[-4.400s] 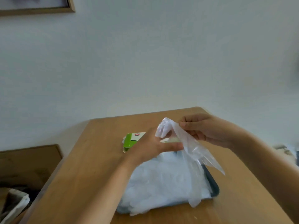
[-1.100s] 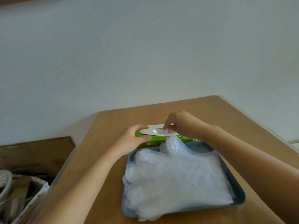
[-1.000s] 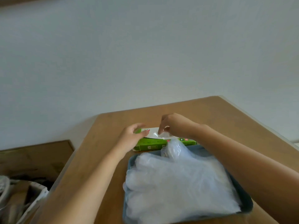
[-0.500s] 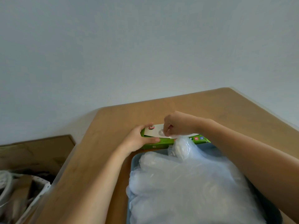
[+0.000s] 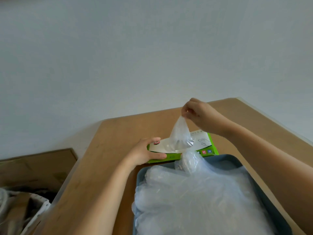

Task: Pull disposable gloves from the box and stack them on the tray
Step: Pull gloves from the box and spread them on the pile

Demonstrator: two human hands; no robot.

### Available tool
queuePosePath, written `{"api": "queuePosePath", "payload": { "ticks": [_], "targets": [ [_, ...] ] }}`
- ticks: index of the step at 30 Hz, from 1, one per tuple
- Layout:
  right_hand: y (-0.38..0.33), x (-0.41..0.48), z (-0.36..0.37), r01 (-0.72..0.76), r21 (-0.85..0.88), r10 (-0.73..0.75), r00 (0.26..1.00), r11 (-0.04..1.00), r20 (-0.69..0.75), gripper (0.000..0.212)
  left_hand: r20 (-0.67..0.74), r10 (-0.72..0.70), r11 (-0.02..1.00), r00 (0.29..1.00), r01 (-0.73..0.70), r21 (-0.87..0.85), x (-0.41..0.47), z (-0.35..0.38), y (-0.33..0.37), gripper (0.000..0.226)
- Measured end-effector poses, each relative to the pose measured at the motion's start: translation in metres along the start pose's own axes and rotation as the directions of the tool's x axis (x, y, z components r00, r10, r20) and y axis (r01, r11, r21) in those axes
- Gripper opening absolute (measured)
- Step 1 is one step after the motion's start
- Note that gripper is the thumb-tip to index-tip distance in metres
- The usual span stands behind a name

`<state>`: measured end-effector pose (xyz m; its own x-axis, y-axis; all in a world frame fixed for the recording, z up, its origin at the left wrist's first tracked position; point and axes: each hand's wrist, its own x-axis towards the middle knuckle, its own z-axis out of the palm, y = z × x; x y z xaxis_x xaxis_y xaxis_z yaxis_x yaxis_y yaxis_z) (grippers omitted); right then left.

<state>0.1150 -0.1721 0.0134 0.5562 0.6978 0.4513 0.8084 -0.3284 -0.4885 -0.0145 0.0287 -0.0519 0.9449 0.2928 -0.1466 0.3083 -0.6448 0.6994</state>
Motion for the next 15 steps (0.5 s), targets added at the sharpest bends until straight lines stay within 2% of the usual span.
{"api": "queuePosePath", "payload": {
  "ticks": [3, 5, 7, 9, 10, 11, 13, 15],
  "targets": [
    [-0.015, -0.011, -0.028, -0.025, 0.232, 0.055, 0.991, 0.972, -0.124, 0.019, 0.043, -0.021, 0.998, 0.999, 0.018, 0.059, -0.005, -0.004, 0.012, 0.071],
    [-0.030, -0.020, -0.047, -0.023, 0.295, 0.047, 0.996, 0.955, -0.074, 0.019, 0.012, 0.021, 0.995, 1.000, -0.022, 0.092, -0.010, -0.007, 0.022, 0.069],
    [-0.045, -0.033, -0.059, -0.050, 0.343, 0.048, 0.999, 0.938, 0.016, 0.018, -0.080, 0.113, 0.991, 0.990, -0.118, -0.059, -0.020, -0.011, 0.035, 0.059],
    [-0.057, -0.044, -0.064, -0.091, 0.470, 0.051, 0.994, 0.878, 0.096, 0.017, -0.144, 0.212, 0.914, 0.967, -0.248, -0.322, -0.024, -0.018, 0.045, 0.045],
    [-0.064, -0.052, -0.067, -0.109, 0.541, 0.048, 0.991, 0.834, 0.127, 0.015, -0.148, 0.243, 0.872, 0.959, -0.283, -0.401, -0.029, -0.020, 0.052, 0.041],
    [-0.068, -0.058, -0.068, -0.136, 0.601, 0.050, 0.986, 0.788, 0.158, 0.013, -0.132, 0.270, 0.820, 0.954, -0.300, -0.488, -0.035, -0.021, 0.059, 0.046],
    [-0.073, -0.069, -0.069, -0.202, 0.671, 0.076, 0.974, 0.714, 0.213, 0.015, -0.051, 0.290, 0.698, 0.956, -0.247, -0.672, -0.042, -0.021, 0.066, 0.084],
    [-0.076, -0.078, -0.067, -0.249, 0.699, 0.104, 0.964, 0.671, 0.243, 0.018, 0.050, 0.358, 0.673, 0.932, -0.221, -0.706, -0.050, -0.020, 0.067, 0.115]
  ]
}}
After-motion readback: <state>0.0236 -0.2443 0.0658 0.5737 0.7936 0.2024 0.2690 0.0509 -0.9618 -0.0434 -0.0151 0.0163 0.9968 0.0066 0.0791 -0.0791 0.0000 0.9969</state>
